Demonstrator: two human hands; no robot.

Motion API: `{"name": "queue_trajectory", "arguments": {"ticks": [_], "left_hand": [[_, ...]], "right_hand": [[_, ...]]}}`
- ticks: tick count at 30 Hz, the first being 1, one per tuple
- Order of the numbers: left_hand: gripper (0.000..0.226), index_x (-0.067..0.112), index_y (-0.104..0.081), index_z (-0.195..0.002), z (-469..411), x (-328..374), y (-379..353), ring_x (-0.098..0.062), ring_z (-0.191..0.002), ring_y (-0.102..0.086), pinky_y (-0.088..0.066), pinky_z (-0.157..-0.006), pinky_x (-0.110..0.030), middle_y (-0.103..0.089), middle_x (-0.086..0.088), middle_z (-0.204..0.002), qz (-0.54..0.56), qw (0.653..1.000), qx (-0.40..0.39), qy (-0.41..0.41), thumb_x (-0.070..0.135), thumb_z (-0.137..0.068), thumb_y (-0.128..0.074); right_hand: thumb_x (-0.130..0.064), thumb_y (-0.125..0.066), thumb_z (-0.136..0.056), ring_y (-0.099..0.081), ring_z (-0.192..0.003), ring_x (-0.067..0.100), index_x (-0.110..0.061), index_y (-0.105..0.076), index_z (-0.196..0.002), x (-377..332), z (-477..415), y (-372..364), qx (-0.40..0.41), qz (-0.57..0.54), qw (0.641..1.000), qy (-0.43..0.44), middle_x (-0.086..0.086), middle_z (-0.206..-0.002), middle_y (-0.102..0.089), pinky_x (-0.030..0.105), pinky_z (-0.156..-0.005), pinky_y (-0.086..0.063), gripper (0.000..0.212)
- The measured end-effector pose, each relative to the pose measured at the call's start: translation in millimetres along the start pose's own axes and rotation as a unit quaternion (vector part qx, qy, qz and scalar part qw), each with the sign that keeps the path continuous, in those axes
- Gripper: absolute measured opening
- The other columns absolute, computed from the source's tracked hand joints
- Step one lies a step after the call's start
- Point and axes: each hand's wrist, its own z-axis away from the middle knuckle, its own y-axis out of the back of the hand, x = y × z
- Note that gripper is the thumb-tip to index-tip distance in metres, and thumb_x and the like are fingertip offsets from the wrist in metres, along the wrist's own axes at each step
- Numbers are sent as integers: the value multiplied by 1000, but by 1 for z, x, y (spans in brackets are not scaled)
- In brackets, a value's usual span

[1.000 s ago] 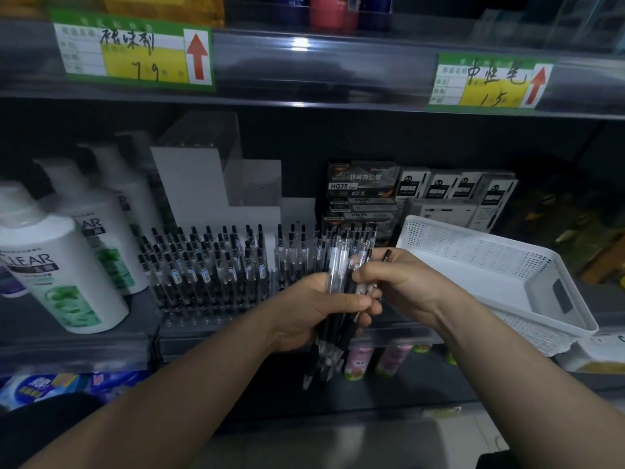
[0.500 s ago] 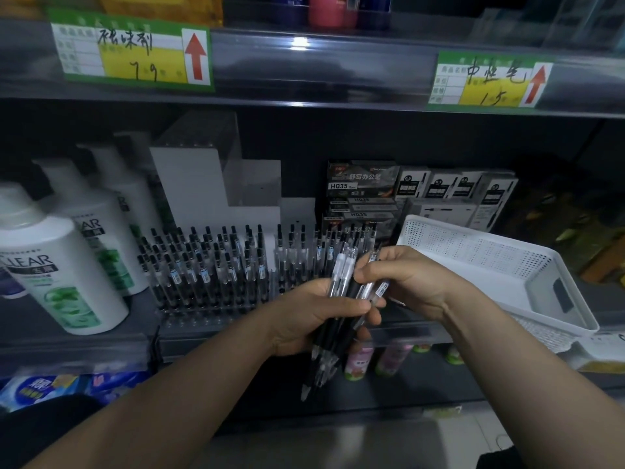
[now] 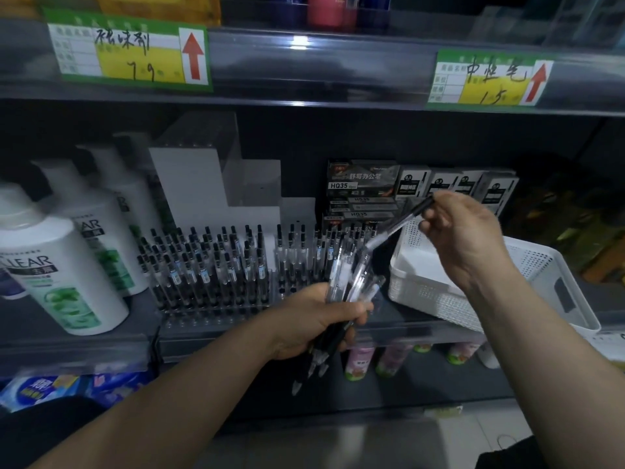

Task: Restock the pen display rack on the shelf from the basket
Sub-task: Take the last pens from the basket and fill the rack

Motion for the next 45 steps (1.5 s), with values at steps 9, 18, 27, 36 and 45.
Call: {"name": "queue_trajectory", "arguments": {"ticks": [9,18,27,36,45], "left_hand": [[40,1,-48,-105,-5,21,7,-15,-65,-56,-51,-62,-29,-59,-4,-76,135,983,108,-68,27,-82,-68],[23,-2,-60,-106,-6,24,-1,-23,-75,-71,-59,-61,-33,-72,-13,-88,167,975,121,-89,17,-94,-59],[26,-2,-56,-113,-5,21,-5,-19,-74,-67,-60,-71,-36,-66,-7,-83,139,985,59,-82,10,-91,-62],[22,7,-64,-104,-2,8,-3,-14,-78,-63,-52,-71,-32,-68,-5,-93,79,993,-44,-73,17,-85,-69],[15,4,-63,-99,3,10,-3,-17,-76,-66,-59,-73,-36,-68,-5,-84,111,990,-56,-68,8,-85,-64]], "right_hand": [[16,-59,-79,-55,-67,26,-15,-61,-73,8,34,3,-121,210,969,51,12,-72,-57,43,-80,-52,31],[13,-68,-74,-48,-61,13,-15,-59,-69,34,57,-5,-333,372,866,30,3,-65,-55,19,-61,-44,30],[2,-60,-88,-55,-73,12,-1,-58,-102,29,41,-13,-236,286,929,-14,7,-84,-57,13,-67,-47,14],[-1,-61,-85,-43,-40,19,0,-64,-74,37,39,-22,-309,150,923,-176,13,-58,-60,30,-42,-47,11],[-8,-67,-76,-43,-40,22,8,-60,-90,45,35,-24,-310,149,918,-198,18,-66,-56,26,-38,-42,22]]}}
